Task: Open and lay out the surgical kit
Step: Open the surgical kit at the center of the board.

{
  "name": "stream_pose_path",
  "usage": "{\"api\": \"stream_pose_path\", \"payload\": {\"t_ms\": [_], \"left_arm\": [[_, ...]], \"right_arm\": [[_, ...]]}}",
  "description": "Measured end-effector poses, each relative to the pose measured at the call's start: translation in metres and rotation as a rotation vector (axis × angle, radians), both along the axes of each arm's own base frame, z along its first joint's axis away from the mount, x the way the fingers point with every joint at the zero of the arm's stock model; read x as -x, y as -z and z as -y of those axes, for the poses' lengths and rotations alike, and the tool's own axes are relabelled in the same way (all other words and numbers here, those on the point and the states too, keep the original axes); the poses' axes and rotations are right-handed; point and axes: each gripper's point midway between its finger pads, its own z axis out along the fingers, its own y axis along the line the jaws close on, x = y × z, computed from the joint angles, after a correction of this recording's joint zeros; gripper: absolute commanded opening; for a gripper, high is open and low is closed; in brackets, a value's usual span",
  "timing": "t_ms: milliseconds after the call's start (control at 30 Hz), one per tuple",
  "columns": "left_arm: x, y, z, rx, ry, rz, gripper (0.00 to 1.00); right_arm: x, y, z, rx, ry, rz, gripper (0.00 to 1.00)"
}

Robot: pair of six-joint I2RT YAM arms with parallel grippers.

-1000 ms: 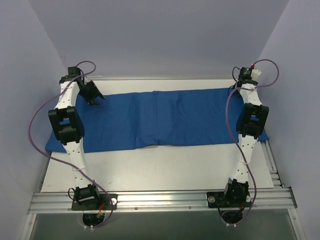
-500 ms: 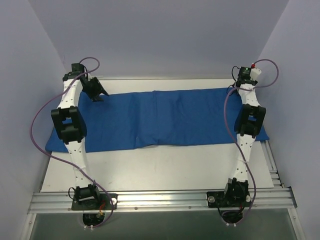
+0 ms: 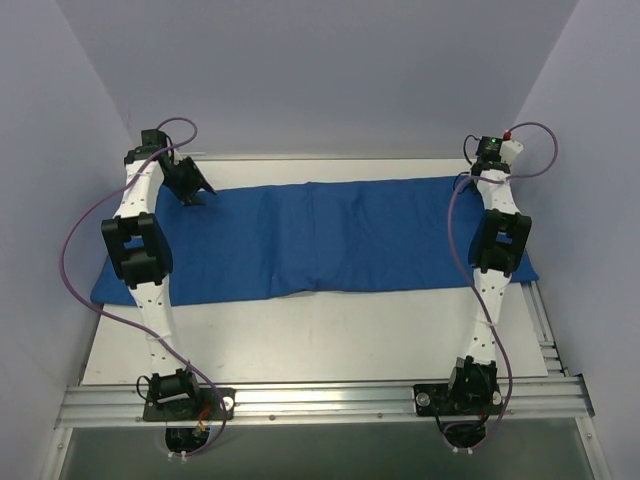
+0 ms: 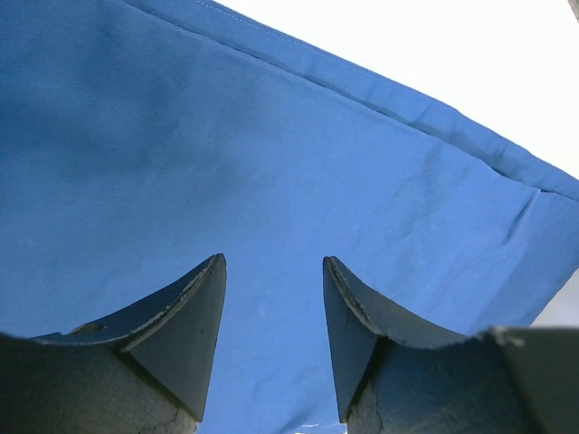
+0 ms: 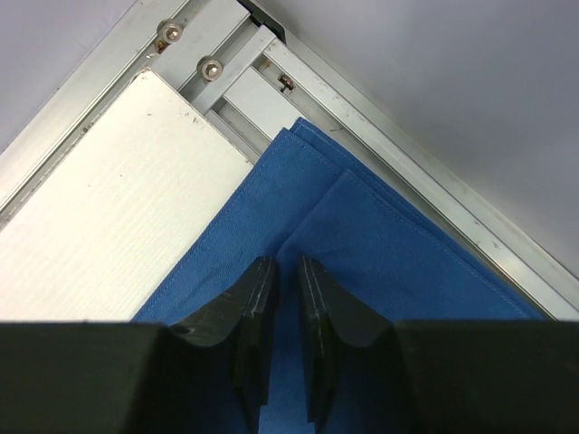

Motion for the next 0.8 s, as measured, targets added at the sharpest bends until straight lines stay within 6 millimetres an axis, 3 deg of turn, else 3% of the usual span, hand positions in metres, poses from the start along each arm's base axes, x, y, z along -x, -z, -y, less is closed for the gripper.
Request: {"api": "stream_pose_path", "payload": {"t_ms": [133,567,800], "left_arm": [[0.000,0.000,0.000,-0.001,0.000,0.000,0.56],[0.009,0.004,-0.013,-0.071,-0.038,-0.054,0.59],[0.010,0.005,-0.031,-0.141,-0.084,-0.066,0.64]], "right_arm": [[0.000,0.000,0.001,-0.002,0.004,0.002,0.00],[0.008,-0.007,-0.005,-0.027,0.008,0.003,0.00],[0.039,-0.071,-0.014,-0.047,0.019,0.038,0.00]]}}
